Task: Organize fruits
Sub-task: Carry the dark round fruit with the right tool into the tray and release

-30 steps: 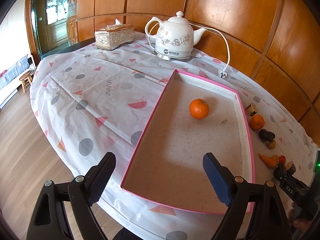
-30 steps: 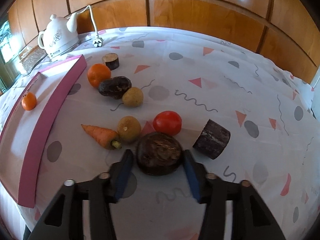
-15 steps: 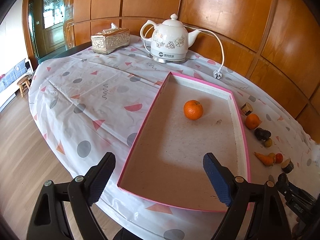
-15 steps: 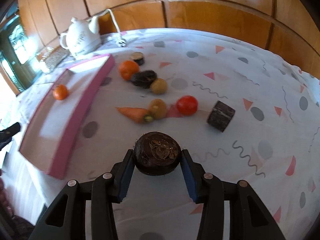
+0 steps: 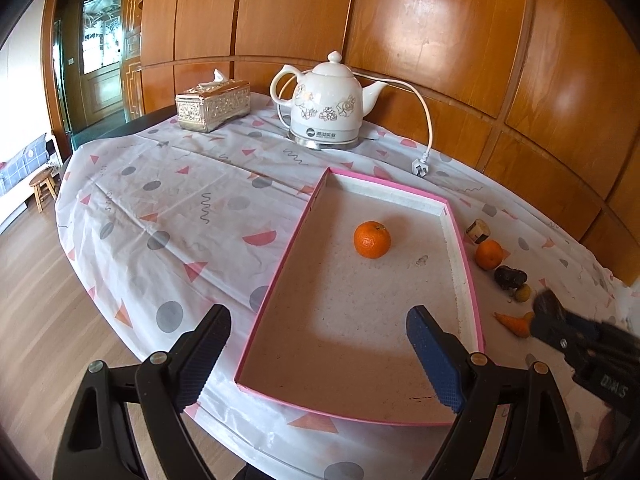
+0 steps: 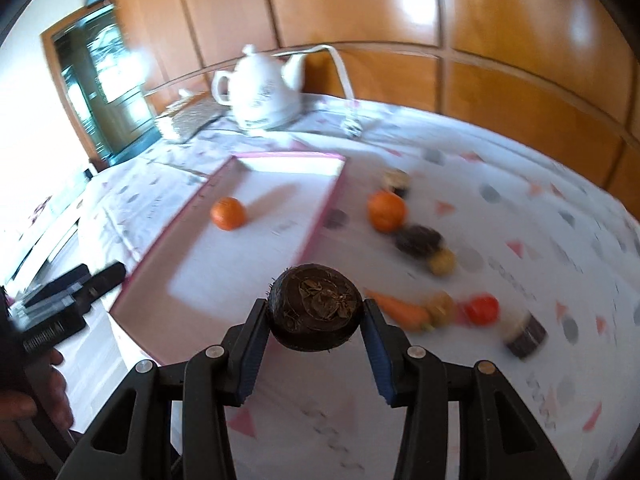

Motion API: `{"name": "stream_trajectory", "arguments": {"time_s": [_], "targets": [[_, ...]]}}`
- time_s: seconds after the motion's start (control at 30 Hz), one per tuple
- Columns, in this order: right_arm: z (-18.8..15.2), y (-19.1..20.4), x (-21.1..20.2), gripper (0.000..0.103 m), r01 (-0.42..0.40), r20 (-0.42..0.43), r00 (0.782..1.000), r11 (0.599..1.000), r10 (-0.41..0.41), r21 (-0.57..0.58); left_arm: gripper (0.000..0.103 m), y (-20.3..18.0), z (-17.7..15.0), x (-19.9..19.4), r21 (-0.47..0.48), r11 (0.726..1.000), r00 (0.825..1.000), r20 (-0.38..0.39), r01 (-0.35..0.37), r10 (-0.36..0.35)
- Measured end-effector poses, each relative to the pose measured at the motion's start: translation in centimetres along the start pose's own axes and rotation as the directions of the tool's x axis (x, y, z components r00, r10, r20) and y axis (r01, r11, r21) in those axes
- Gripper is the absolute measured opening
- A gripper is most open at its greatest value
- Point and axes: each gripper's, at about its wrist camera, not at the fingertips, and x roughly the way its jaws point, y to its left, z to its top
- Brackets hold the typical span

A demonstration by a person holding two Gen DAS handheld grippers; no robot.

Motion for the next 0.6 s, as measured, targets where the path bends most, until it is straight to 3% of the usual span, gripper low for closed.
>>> {"name": "stream_trajectory", "arguments": {"time_s": [0.4, 0.43, 0.5, 0.6], "targets": [[4.3, 5.8, 5.0, 0.047, -0.022, -0.032, 0.999, 0.991, 0.018, -0.129, 0.09, 1.1, -0.2, 0.9, -0.043, 0.999, 0.999, -0.033, -0.011, 0.009], [4.5, 5.9, 5.3, 0.049, -0.023, -0.033, 0.999, 0.992, 0.019, -0.127, 0.09, 1.2, -0.2, 1.0, -0.045, 0.999, 0.999, -0.036, -0.011, 0.01], [4.9, 6.1, 5.7, 0.062, -0.016, -0.026, 1.0, 0.993, 0.013, -0.116, 0.09, 1.3, -0.2, 1.0, -0.049, 0.999, 0.999, -0.038, -0.012, 0.011], [4.8, 6.1, 5.4, 0.068, -0.019, -0.015, 1.0, 0.994, 0.017, -0.105, 0.09, 1.5, -0.3, 1.2, -0.056, 0.998, 0.999, -0.042, -0.011, 0.008]]}}
